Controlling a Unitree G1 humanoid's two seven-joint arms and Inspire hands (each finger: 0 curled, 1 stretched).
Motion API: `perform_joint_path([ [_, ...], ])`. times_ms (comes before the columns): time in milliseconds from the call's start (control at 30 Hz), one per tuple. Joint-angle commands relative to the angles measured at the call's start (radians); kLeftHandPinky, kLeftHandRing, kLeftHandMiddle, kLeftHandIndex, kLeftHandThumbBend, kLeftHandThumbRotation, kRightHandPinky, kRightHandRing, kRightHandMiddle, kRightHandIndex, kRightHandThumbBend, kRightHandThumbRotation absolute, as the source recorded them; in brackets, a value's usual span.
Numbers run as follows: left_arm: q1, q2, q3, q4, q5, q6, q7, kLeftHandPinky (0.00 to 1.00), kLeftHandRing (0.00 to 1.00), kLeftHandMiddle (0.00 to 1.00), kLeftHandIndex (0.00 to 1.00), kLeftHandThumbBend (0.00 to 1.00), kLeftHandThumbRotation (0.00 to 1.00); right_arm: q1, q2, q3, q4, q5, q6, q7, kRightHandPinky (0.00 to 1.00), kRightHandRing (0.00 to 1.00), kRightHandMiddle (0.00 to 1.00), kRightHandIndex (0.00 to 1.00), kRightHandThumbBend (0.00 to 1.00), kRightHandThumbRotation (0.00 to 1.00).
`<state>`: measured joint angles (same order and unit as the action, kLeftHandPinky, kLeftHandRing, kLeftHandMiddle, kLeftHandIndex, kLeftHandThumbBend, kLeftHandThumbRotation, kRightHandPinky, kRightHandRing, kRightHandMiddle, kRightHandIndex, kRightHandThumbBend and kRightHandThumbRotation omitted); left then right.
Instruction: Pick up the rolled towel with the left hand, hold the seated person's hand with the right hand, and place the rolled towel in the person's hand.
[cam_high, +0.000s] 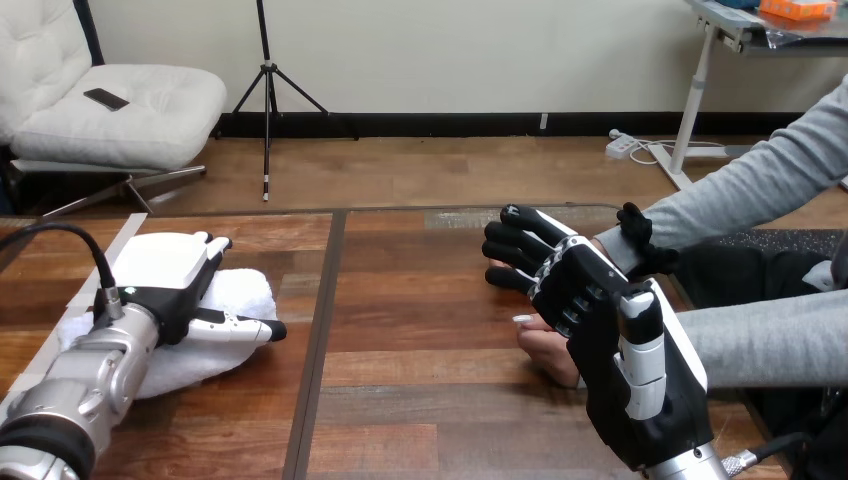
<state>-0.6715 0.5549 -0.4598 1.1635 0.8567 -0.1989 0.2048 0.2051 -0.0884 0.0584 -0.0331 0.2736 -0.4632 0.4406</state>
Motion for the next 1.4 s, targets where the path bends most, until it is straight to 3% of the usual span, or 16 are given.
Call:
perform_joint_path([
  [0, -0.081, -0.025, -0.015, 0.01, -0.015, 0.005, -0.002, 0.95, 0.96, 0.99, 0.96, 0.95, 0.86, -0.033, -0.006, -0.016, -0.039, 0.011, -0.012, 0.0, 0.82, 0.85, 0.84, 0.84, 0.9, 1.0],
  [367, -0.083, -0.044, -0.021, 0.027, -0.016, 0.022, -0.024, 0.94, 0.96, 0.98, 0.96, 0.97, 0.77, -0.032, -0.009, -0.018, -0.04, 0.013, -0.015, 0.004, 0.82, 0.86, 0.84, 0.84, 0.89, 1.0],
  [800, -0.087, -0.048, -0.037, 0.03, -0.009, 0.034, -0.051, 0.93, 0.94, 0.95, 0.94, 1.0, 0.73, -0.027, -0.008, -0.019, -0.045, 0.016, -0.011, 0.006, 0.82, 0.85, 0.85, 0.84, 0.89, 1.0],
  [1367, -0.096, -0.048, -0.051, 0.041, -0.017, 0.036, -0.05, 0.88, 0.88, 0.89, 0.89, 1.0, 0.65, -0.026, -0.004, -0.019, -0.048, 0.011, -0.011, 0.002, 0.82, 0.85, 0.84, 0.84, 0.89, 1.0],
])
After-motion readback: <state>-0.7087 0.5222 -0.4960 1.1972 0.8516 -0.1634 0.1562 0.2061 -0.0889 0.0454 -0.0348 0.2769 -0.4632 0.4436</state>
